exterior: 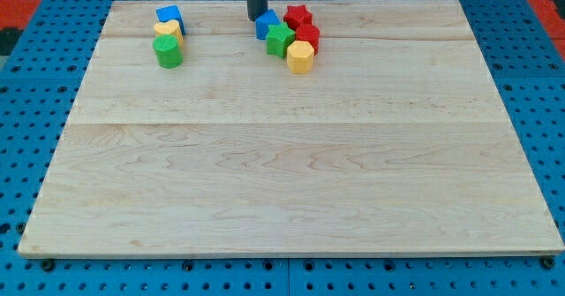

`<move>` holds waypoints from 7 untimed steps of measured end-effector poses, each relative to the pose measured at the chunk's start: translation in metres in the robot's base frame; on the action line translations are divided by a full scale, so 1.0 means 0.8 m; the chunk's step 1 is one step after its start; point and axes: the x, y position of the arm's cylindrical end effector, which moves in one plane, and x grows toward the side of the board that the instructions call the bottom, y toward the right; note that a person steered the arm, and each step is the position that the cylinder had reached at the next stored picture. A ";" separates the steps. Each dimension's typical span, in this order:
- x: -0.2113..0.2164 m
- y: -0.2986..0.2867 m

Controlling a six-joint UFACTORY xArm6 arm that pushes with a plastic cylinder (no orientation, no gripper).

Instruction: Push the blue cube right and up a bit

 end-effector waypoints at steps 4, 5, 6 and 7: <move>0.004 -0.003; -0.007 -0.019; -0.037 -0.053; -0.056 -0.088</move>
